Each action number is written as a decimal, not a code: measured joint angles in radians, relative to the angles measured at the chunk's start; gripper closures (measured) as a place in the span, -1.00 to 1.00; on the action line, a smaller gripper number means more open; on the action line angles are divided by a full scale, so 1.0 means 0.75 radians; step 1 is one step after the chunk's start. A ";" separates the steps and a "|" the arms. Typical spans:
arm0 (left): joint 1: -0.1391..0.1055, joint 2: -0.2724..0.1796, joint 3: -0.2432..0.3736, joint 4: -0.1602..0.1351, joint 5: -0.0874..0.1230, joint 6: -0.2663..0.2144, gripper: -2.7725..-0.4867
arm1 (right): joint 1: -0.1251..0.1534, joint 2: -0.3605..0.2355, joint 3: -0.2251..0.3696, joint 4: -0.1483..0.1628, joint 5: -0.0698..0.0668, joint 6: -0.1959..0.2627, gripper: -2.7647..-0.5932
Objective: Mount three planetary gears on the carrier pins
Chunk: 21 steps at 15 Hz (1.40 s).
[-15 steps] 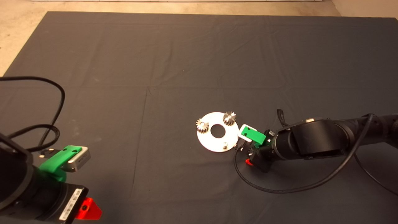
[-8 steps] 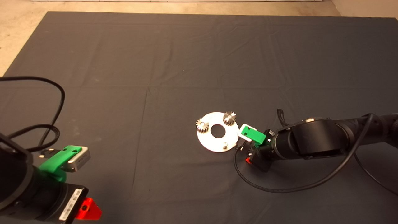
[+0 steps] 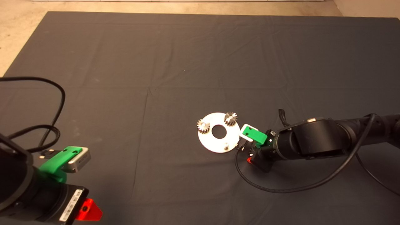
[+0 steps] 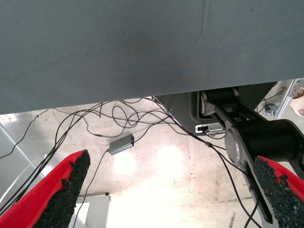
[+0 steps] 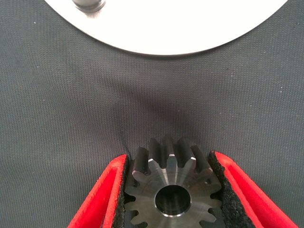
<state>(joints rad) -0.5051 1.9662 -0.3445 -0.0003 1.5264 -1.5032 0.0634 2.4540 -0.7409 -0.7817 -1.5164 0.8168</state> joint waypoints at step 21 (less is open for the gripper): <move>0.000 0.000 0.000 0.000 0.000 0.000 -0.75 | 0.116 -0.005 0.082 -0.008 -0.023 0.121 0.61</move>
<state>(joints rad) -0.5051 1.9662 -0.3445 -0.0004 1.5263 -1.5032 0.1504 2.4505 -0.6791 -0.7879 -1.5334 0.9077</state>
